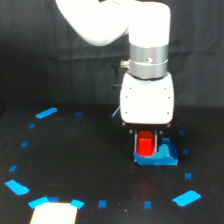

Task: Pick up the red object from the table

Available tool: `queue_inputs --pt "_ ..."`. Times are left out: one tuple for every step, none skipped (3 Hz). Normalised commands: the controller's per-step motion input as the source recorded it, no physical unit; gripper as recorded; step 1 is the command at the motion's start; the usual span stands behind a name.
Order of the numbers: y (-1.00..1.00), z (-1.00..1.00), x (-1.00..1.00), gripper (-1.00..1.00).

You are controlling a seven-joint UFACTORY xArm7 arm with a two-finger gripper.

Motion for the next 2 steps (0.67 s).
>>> queue_inputs --pt "0.44 0.9 1.0 -0.57" --pt "0.63 1.0 0.29 -0.81"
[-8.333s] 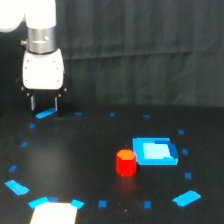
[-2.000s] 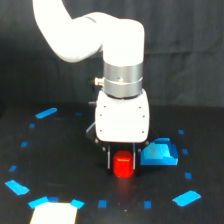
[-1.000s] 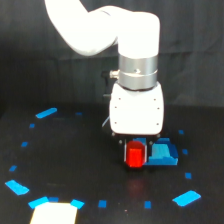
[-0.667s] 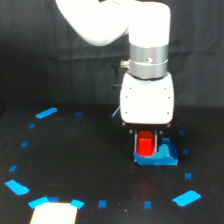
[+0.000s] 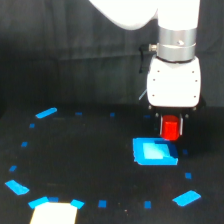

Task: Pick up the red object from the table

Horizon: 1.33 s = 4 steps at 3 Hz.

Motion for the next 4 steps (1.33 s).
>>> queue_inputs --pt "0.68 1.0 0.11 -1.0" --pt "0.62 0.9 0.18 -1.0" --pt "0.57 1.0 0.09 -1.0" --pt "0.2 1.0 0.57 -1.0"
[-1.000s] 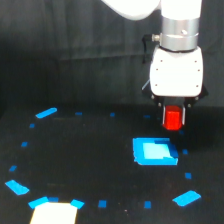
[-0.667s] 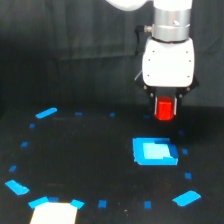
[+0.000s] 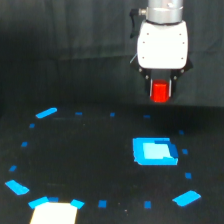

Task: Pick up the red object from the table

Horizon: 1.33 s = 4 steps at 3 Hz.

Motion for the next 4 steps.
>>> queue_inputs --pt "-0.58 0.6 -0.47 -0.8" --pt "0.2 -0.26 -0.12 -1.0" --pt "-0.23 -0.33 0.33 -1.0" --pt "-0.42 -0.41 0.03 -1.0"
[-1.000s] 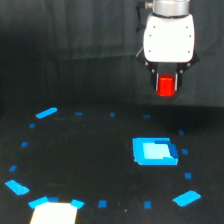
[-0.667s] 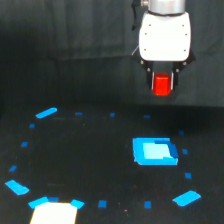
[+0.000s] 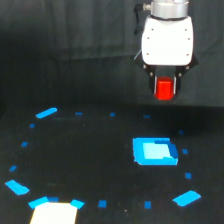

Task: Pick up the red object from the table

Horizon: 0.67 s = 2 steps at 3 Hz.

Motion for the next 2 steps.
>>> queue_inputs --pt "-0.36 0.17 0.46 -1.0" --pt "-0.35 -0.08 0.63 -1.0"
